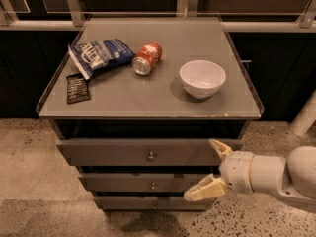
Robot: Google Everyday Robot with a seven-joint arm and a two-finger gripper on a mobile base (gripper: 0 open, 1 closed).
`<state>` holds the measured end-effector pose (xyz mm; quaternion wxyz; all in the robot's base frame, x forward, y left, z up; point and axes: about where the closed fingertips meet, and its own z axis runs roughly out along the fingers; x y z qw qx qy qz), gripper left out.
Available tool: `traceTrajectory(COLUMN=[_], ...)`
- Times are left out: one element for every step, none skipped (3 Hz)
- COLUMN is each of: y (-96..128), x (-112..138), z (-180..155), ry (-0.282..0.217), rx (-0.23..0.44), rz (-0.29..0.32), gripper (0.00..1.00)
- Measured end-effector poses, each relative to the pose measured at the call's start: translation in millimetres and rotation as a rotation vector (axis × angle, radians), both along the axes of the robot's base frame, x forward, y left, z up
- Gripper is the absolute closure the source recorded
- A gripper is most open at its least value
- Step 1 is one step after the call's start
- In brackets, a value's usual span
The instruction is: Open top drawer
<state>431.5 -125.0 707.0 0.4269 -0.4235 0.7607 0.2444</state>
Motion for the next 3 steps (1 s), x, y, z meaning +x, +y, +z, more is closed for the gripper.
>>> traceTrajectory(y=[-3.9,-3.3,-0.4], x=[14.1,37.4,56.8], z=[-9.8,-16.5,-22.0], ry=[-0.002,-0.023,-0.039], rx=[-0.001,0.007,0.017], rz=[-0.018,-0.022,-0.022], gripper=[0.0,0.0,0.0])
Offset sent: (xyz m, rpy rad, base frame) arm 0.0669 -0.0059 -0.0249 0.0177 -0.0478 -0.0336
